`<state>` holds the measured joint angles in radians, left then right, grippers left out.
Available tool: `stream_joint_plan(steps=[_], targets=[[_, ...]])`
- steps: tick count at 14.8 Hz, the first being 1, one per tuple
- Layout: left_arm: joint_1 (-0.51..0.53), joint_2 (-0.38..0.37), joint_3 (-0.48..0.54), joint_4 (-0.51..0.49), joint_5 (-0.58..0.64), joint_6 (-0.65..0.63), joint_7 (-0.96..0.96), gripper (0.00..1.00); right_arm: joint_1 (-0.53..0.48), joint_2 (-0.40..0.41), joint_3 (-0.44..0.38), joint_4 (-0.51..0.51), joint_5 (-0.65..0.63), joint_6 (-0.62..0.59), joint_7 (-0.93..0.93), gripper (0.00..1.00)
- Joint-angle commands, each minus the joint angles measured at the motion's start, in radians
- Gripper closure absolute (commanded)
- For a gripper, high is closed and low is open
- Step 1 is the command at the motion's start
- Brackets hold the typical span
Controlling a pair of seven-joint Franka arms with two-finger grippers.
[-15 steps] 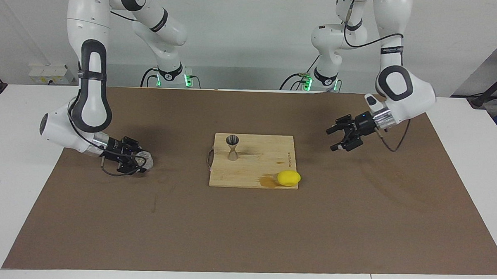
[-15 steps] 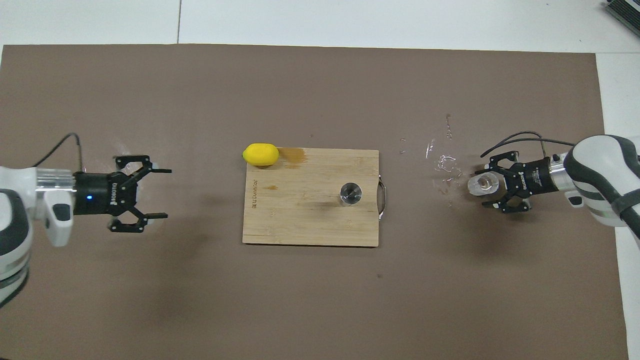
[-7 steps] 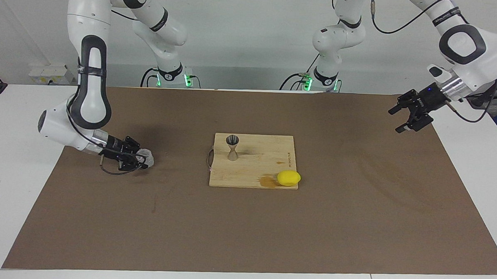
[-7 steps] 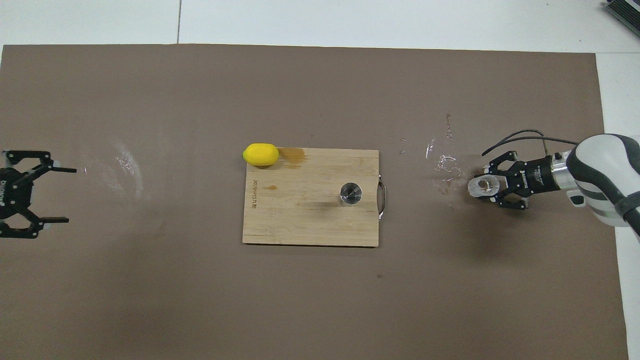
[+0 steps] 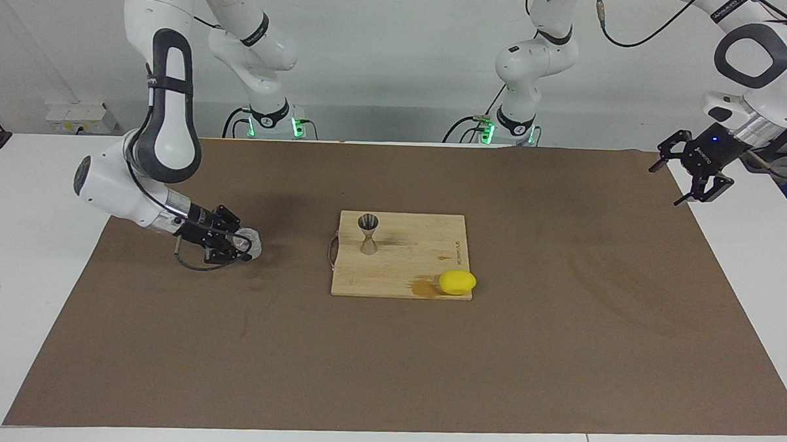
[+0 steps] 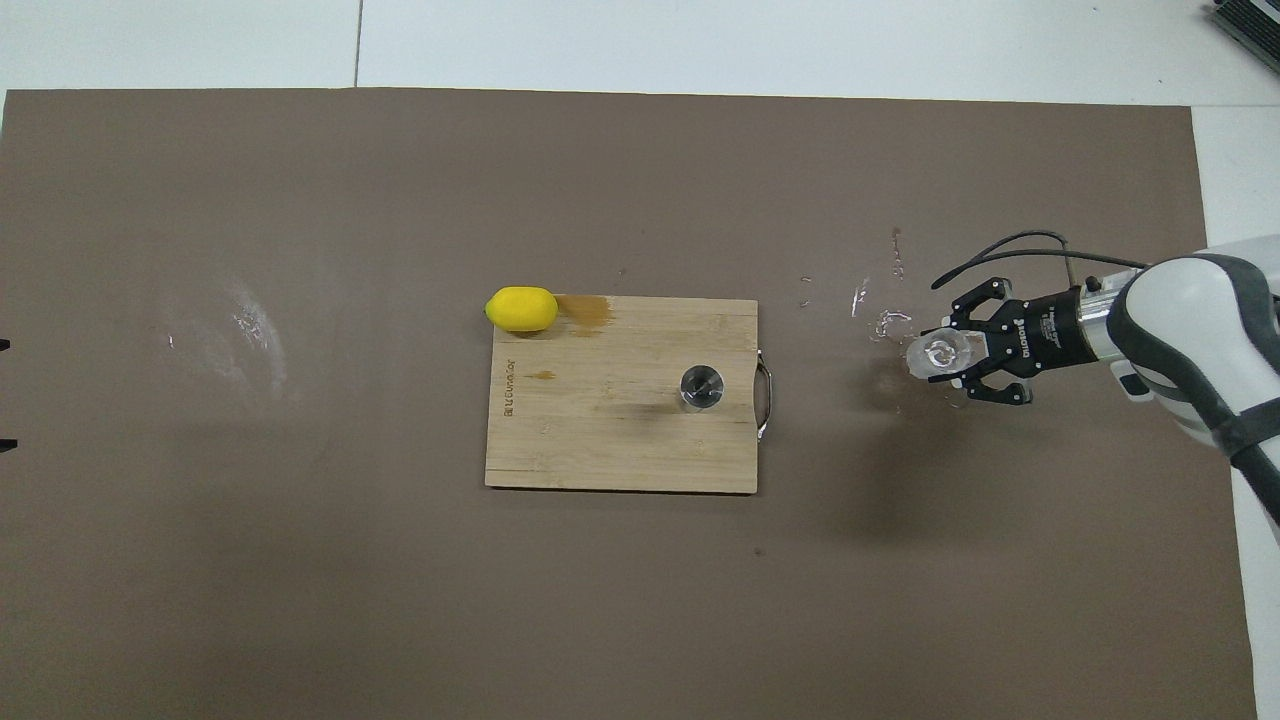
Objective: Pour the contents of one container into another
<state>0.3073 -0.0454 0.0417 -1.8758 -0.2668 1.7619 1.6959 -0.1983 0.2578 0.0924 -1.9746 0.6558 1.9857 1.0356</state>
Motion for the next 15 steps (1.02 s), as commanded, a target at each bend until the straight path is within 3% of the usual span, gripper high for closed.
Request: stream_joint_plan(steps=[1, 7, 11, 15], targets=[[-0.034, 0.021, -0.005, 0.03, 0.066, 0.03, -0.299, 0.0, 0.057, -0.048, 0.0, -0.015, 0.03, 0.011, 0.102, 0.96], [-0.076, 0.015, -0.014, 0.046, 0.182, 0.008, -0.738, 0.0, 0.212, -0.068, -0.002, 0.011, 0.012, 0.054, 0.215, 1.0], [-0.12, 0.021, -0.017, 0.168, 0.199, -0.137, -1.039, 0.0, 0.295, -0.063, 0.0, 0.051, -0.043, 0.056, 0.213, 1.0], [-0.21, 0.024, -0.017, 0.239, 0.201, -0.228, -1.179, 0.0, 0.356, -0.058, -0.003, 0.072, -0.071, 0.058, 0.221, 1.0]])
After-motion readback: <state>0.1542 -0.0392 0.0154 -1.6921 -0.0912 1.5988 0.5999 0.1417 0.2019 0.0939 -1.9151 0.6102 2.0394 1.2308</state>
